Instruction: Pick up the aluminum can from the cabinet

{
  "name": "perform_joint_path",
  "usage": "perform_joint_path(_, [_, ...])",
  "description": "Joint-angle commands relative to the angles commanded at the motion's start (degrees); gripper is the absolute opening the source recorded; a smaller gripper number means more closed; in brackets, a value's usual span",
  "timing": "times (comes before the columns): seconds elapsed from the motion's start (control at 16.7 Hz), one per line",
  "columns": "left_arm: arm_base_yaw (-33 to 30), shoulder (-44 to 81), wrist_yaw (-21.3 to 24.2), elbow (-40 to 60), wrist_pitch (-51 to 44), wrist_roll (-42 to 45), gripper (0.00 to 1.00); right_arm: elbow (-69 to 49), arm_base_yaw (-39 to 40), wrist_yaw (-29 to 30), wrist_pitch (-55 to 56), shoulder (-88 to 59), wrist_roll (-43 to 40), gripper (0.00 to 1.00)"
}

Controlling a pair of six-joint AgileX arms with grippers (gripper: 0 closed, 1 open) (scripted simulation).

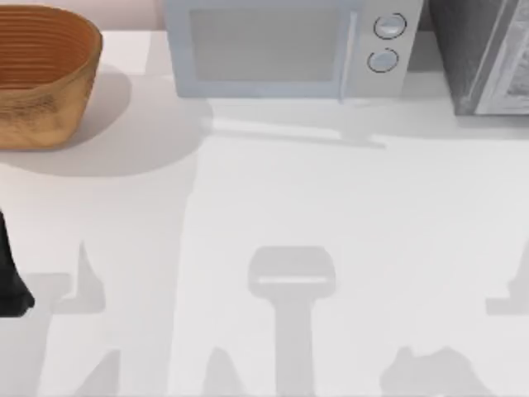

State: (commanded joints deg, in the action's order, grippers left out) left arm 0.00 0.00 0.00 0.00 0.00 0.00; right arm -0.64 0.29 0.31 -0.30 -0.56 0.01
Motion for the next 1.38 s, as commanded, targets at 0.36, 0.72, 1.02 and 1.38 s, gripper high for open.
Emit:
perform_joint_path(0.36, [0.0,0.0,0.0,0.0,0.0,0.0,1.00,0.7,-0.1,-0.3,0.2,0.2,0.1,0.00])
perform_joint_path(0.72, [0.0,0.0,0.0,0.0,0.0,0.0,1.00,-3.1,-6.7,-11.8,11.5,-12.3,-0.4,0.00])
perform_joint_path(1.02, [0.0,0.0,0.0,0.0,0.0,0.0,1.00,-8.9,-18.5,-32.2,31.2,-37.8,-1.4,0.00])
perform_joint_path(1.38, [0.0,0.0,0.0,0.0,0.0,0.0,1.00,-16.9,-35.3,-61.2,58.8,-76.2,-2.8,0.00])
